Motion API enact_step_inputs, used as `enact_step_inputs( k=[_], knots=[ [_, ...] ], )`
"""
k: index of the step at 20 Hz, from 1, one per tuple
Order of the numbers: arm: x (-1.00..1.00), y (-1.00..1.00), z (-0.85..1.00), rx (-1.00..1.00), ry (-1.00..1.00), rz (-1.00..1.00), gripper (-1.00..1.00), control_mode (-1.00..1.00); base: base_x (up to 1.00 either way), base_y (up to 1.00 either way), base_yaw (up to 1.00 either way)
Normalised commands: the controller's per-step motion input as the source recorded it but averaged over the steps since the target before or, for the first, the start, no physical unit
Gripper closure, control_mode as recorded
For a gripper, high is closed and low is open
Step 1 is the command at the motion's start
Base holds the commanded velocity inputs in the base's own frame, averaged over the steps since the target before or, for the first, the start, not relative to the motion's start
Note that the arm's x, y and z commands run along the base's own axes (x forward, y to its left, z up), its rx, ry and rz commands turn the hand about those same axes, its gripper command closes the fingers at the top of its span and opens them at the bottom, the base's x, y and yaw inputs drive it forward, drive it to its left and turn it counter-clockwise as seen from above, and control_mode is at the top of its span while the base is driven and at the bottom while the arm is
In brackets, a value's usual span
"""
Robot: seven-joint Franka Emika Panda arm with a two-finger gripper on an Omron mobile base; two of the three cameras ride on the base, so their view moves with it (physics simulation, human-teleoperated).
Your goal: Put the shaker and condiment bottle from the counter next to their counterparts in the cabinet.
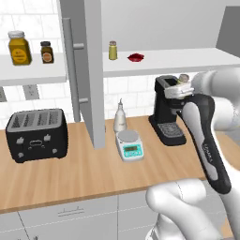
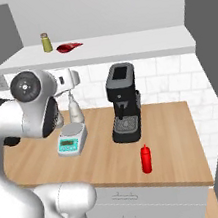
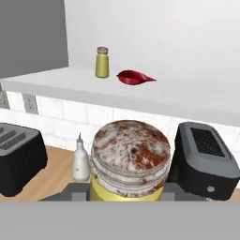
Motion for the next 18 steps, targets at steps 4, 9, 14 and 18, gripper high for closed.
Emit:
enact_step_inputs(
  k=[4, 9, 14, 18],
  knots=[
    [-0.23, 0.44, 0.82, 0.00, 0.00, 0.30, 1.00, -1.00, 0.00, 0.00, 0.00],
    [-0.17, 0.44, 0.20, -0.01, -0.05, 0.21, 1.00, -1.00, 0.00, 0.00, 0.00],
    [0.00, 0.27, 0.18, 0.01, -0.23, 0.02, 1.00, -1.00, 0.00, 0.00, 0.00],
    [0.19, 0.69, -0.01, 0.00, -0.03, -0.01, 1.00, -1.00, 0.00, 0.00, 0.00]
  ],
)
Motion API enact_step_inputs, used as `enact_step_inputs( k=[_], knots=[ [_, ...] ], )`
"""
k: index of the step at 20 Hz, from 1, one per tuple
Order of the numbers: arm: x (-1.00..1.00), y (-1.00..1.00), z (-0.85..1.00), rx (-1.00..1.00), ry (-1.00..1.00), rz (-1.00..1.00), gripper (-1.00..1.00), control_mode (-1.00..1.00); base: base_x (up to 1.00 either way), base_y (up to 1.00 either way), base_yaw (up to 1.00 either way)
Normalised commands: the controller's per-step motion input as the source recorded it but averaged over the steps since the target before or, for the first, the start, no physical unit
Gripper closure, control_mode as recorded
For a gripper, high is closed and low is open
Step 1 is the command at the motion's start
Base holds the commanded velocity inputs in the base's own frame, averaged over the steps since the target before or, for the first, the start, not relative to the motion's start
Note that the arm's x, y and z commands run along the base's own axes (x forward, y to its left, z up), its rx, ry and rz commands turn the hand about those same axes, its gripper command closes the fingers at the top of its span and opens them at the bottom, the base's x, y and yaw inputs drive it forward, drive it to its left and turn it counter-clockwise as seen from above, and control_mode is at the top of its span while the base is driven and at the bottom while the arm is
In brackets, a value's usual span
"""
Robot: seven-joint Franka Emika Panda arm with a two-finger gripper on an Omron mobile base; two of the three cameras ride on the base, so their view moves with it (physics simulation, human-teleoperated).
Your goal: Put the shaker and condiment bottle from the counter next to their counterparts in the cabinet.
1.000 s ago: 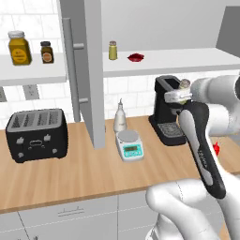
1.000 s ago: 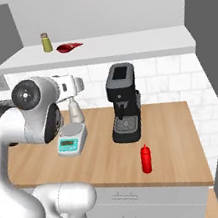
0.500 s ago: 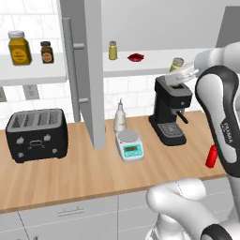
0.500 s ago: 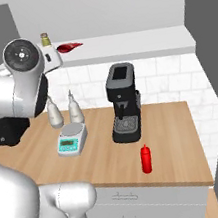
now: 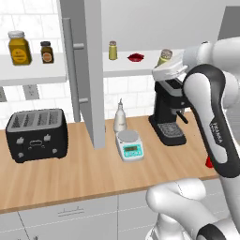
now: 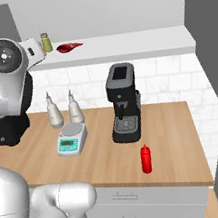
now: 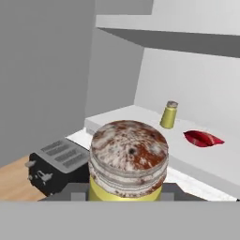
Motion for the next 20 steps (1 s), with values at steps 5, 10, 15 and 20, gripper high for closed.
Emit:
enact_step_inputs(
  k=[5, 10, 15, 20],
  knots=[
    [0.40, 0.20, 0.32, 0.05, 0.06, 0.03, 1.00, -1.00, 0.00, 0.00, 0.00],
    [0.21, 0.13, -0.01, 0.01, 0.01, 0.05, 1.00, -1.00, 0.00, 0.00, 0.00],
    [0.51, 0.27, -0.01, 0.00, 0.00, 0.01, 1.00, -1.00, 0.00, 0.00, 0.00],
    [0.48, 0.27, -0.30, 0.00, 0.00, 0.00, 1.00, -1.00, 0.00, 0.00, 0.00]
  ],
)
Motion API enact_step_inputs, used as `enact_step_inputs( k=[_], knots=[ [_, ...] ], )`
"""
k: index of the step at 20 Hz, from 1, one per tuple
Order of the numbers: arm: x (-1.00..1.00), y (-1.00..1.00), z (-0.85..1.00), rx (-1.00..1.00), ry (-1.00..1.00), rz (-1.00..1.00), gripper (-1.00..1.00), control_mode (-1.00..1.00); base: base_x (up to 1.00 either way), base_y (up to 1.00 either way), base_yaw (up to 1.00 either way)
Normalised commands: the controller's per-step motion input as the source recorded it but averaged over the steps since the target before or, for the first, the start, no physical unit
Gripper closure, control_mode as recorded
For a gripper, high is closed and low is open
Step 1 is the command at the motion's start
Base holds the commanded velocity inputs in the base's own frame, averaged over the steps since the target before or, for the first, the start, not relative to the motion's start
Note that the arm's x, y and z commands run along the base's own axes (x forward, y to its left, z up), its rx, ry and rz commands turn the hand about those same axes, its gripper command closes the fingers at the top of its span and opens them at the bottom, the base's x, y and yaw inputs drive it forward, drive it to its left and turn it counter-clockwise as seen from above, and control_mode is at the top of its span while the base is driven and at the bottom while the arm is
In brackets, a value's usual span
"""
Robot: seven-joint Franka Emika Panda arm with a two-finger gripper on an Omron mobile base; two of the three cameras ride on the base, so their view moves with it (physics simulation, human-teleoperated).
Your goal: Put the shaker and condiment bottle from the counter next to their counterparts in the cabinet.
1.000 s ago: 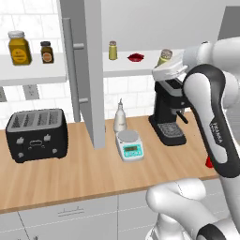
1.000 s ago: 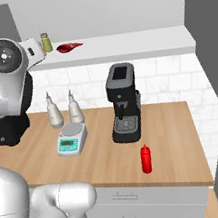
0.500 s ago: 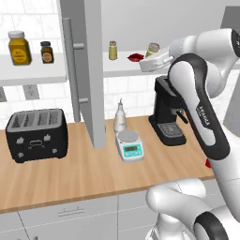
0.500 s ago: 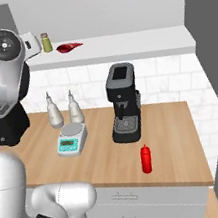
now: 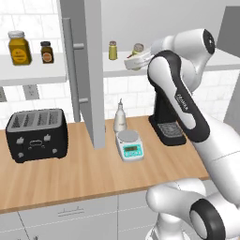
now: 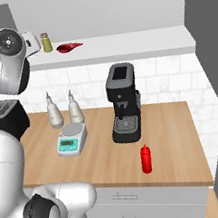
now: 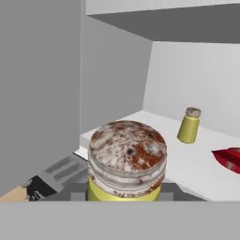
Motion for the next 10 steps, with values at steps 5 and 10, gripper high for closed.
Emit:
enact_step_inputs(
  k=[5, 10],
  knots=[
    [0.32, 0.11, -0.06, 0.00, 0.00, 0.00, 1.00, -1.00, 0.00, 0.00, 0.00],
    [0.27, 0.15, -0.09, 0.00, 0.00, -0.06, 1.00, -1.00, 0.00, 0.00, 0.00]
  ],
)
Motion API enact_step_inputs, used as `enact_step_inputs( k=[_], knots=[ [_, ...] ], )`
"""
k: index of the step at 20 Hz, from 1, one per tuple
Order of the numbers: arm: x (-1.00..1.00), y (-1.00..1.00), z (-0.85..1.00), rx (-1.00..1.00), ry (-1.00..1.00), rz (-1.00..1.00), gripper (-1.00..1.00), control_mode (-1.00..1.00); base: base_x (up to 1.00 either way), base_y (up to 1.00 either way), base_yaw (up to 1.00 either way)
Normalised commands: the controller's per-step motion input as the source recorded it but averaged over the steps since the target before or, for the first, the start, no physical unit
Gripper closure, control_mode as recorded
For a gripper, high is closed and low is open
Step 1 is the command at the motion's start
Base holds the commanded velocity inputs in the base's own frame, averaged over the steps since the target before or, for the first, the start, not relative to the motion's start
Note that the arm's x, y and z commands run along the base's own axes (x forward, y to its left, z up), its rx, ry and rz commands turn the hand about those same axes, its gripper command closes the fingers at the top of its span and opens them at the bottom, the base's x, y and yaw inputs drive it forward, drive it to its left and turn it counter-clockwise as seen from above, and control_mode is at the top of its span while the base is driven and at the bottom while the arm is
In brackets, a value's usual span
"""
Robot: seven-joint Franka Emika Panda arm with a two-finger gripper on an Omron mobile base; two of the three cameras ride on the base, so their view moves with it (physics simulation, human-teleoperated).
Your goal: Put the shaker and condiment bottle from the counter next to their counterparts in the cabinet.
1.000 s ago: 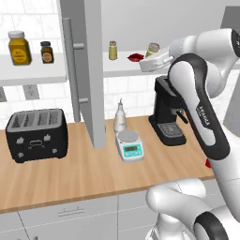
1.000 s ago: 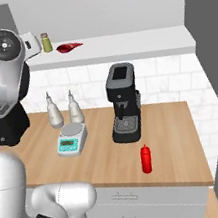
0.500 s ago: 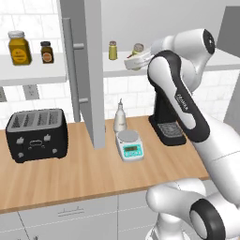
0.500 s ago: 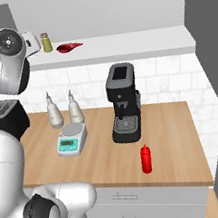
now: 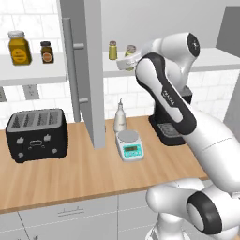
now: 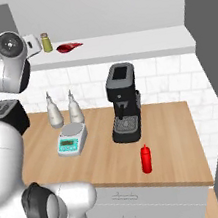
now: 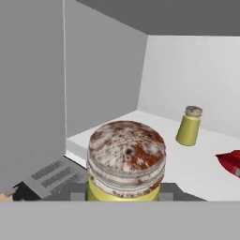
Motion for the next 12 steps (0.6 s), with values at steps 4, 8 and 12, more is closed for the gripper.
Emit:
enact_step_inputs(
  k=[4, 8, 12],
  knots=[
    [0.23, 0.10, -0.01, 0.00, 0.03, -0.10, 1.00, -1.00, 0.00, 0.00, 0.00],
    [0.20, 0.03, -0.03, 0.00, 0.02, -0.06, 1.00, -1.00, 0.00, 0.00, 0.00],
    [0.18, 0.00, -0.19, 0.00, 0.00, 0.00, 1.00, -1.00, 0.00, 0.00, 0.00]
  ],
)
